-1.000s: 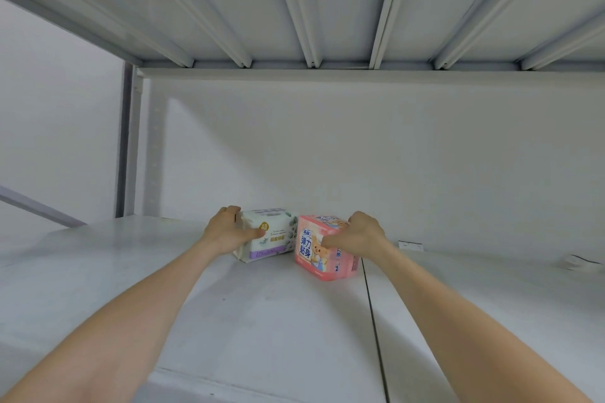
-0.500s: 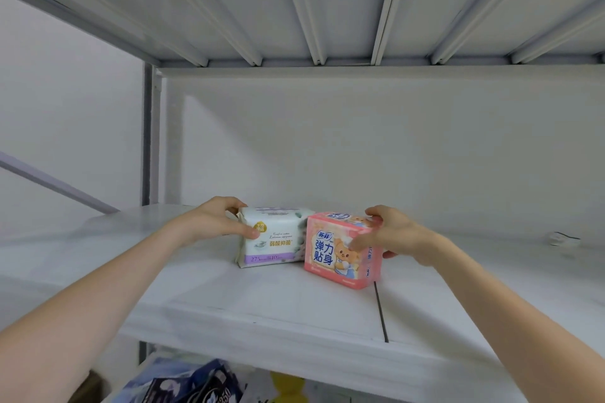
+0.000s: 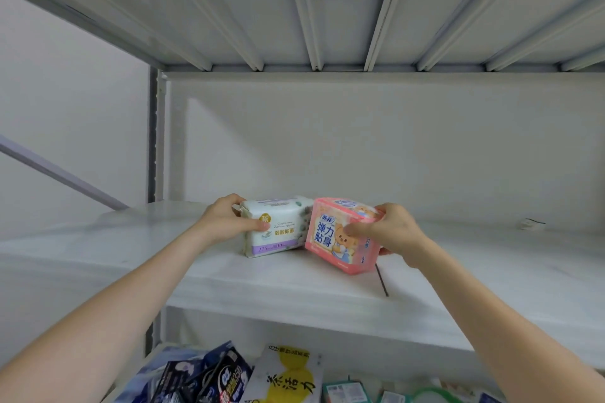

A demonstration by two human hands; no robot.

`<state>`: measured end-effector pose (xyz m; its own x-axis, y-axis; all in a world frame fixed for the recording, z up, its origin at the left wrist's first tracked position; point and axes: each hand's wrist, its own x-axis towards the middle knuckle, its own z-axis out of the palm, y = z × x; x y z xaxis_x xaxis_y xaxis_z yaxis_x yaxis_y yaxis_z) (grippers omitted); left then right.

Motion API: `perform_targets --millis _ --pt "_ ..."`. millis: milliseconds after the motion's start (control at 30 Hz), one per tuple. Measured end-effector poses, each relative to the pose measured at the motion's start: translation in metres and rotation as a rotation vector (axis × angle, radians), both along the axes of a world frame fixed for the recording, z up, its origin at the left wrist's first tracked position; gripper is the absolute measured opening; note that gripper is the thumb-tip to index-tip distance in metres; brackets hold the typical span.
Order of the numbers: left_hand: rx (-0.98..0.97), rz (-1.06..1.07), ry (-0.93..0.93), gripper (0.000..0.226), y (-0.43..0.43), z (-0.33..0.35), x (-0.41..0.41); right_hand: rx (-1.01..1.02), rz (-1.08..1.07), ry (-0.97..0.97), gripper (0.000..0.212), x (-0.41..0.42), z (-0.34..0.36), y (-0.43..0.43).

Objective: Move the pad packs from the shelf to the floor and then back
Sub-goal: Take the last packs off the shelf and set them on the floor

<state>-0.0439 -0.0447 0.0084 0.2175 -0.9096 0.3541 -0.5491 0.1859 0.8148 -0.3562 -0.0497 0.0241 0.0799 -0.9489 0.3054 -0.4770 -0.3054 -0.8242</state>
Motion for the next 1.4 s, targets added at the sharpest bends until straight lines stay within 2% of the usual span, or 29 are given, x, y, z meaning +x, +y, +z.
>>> perform_targets --millis 167,300,400,533,700,833,900,1067,1267,1400 --pt "-0.055 0.003 0.161 0.062 0.042 -0.008 0.01 -0.077 -0.081 -0.152 0.041 0.003 -0.006 0.054" --pt "-0.105 -0.021 0.263 0.08 0.074 -0.014 0.011 -0.154 -0.141 -0.218 0.037 0.002 -0.009 0.1" --pt "-0.151 -0.056 0.308 0.078 0.097 -0.021 0.011 -0.204 -0.163 -0.247 0.035 0.0 -0.013 0.131" --pt "-0.189 -0.081 0.314 0.074 0.133 -0.027 0.008 -0.233 -0.173 -0.26 0.036 -0.006 -0.017 0.172" --pt "-0.219 -0.071 0.262 0.075 0.19 -0.034 0.006 -0.238 -0.182 -0.207 0.052 -0.016 -0.027 0.224" --pt "-0.224 -0.071 0.211 0.08 0.25 -0.051 0.007 -0.229 -0.148 -0.177 0.057 -0.024 -0.044 0.266" --pt "-0.207 -0.079 0.201 0.075 0.281 -0.066 0.008 -0.221 -0.125 -0.149 0.061 -0.029 -0.061 0.287" --pt "-0.104 -0.113 0.162 0.048 0.349 -0.125 0.005 -0.122 -0.093 -0.091 0.071 -0.039 -0.124 0.343" --pt "0.078 -0.195 0.093 0.052 0.412 -0.213 0.014 0.006 -0.143 -0.092 0.069 -0.04 -0.22 0.417" --pt "0.197 -0.249 0.049 0.052 0.448 -0.28 0.022 0.095 -0.178 -0.076 0.075 -0.038 -0.288 0.464"
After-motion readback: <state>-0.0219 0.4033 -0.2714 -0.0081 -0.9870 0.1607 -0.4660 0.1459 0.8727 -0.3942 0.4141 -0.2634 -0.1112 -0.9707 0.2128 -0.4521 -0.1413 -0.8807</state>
